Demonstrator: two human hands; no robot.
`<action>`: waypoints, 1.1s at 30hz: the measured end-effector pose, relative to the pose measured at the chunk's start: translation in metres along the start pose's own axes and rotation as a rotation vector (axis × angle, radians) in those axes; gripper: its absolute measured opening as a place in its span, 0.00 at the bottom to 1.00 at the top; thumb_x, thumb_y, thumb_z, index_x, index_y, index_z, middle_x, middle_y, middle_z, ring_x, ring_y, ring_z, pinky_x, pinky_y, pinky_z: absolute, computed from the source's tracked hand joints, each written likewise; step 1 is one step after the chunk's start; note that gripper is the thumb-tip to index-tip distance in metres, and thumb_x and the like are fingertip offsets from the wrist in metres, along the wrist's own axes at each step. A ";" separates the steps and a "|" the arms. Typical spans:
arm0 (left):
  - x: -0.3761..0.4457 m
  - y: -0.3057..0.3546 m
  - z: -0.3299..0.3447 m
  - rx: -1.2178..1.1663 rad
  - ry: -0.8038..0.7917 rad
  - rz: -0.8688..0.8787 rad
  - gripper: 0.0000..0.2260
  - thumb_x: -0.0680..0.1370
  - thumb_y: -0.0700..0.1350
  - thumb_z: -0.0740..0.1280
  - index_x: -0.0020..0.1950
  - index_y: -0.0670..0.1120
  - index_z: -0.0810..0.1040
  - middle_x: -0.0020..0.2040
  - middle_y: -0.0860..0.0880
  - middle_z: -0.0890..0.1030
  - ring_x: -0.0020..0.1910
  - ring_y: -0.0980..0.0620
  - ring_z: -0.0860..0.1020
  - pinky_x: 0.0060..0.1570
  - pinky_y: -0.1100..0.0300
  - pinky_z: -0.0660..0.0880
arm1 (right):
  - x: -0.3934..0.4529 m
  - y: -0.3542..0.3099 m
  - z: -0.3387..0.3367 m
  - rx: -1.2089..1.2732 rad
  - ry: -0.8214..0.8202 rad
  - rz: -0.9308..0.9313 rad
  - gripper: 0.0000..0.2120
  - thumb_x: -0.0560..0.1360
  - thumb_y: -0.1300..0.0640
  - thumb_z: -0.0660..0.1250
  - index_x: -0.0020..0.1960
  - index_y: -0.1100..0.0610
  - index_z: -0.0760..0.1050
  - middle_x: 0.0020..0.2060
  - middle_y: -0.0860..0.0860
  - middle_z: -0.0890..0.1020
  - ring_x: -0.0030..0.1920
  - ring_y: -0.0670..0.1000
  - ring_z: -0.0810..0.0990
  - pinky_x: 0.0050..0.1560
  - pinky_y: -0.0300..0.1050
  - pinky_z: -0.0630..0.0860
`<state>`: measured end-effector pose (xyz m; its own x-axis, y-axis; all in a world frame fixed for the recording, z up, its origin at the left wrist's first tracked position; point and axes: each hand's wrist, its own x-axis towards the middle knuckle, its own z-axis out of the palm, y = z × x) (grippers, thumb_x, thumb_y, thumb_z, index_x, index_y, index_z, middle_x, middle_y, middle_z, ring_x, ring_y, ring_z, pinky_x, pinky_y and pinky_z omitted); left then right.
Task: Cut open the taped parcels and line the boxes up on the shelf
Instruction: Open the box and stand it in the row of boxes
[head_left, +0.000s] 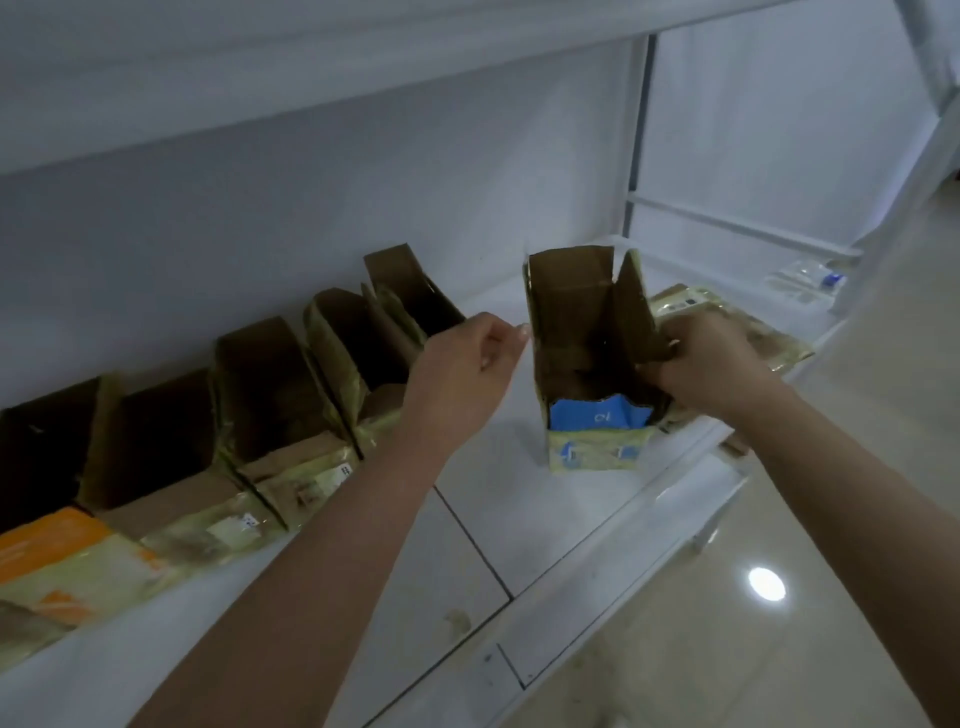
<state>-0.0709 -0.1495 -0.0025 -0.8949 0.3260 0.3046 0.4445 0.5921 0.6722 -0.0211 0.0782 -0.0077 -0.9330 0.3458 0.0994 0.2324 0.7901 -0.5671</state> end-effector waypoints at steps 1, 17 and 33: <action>0.006 -0.007 -0.003 0.036 0.039 -0.014 0.15 0.80 0.57 0.62 0.53 0.48 0.79 0.48 0.53 0.83 0.49 0.55 0.80 0.52 0.54 0.78 | 0.013 -0.001 0.003 -0.016 -0.022 -0.017 0.05 0.71 0.60 0.71 0.39 0.61 0.78 0.35 0.56 0.80 0.38 0.56 0.79 0.40 0.51 0.77; 0.045 -0.061 0.007 0.700 0.011 -0.187 0.04 0.80 0.41 0.63 0.52 0.49 0.76 0.49 0.47 0.79 0.61 0.47 0.72 0.74 0.41 0.55 | 0.168 -0.023 0.049 -0.042 -0.162 -0.189 0.01 0.72 0.59 0.70 0.44 0.55 0.79 0.38 0.53 0.81 0.37 0.54 0.79 0.35 0.41 0.70; 0.048 -0.053 0.023 0.780 0.006 -0.280 0.10 0.83 0.47 0.59 0.63 0.49 0.73 0.57 0.48 0.78 0.65 0.46 0.68 0.73 0.41 0.55 | 0.206 -0.042 0.095 0.014 -0.283 -0.212 0.26 0.79 0.35 0.56 0.41 0.57 0.76 0.35 0.53 0.81 0.36 0.54 0.82 0.48 0.54 0.81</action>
<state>-0.1370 -0.1483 -0.0394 -0.9757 0.0875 0.2007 0.1020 0.9928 0.0633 -0.2488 0.0685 -0.0410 -0.9997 0.0197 -0.0133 0.0238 0.8214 -0.5699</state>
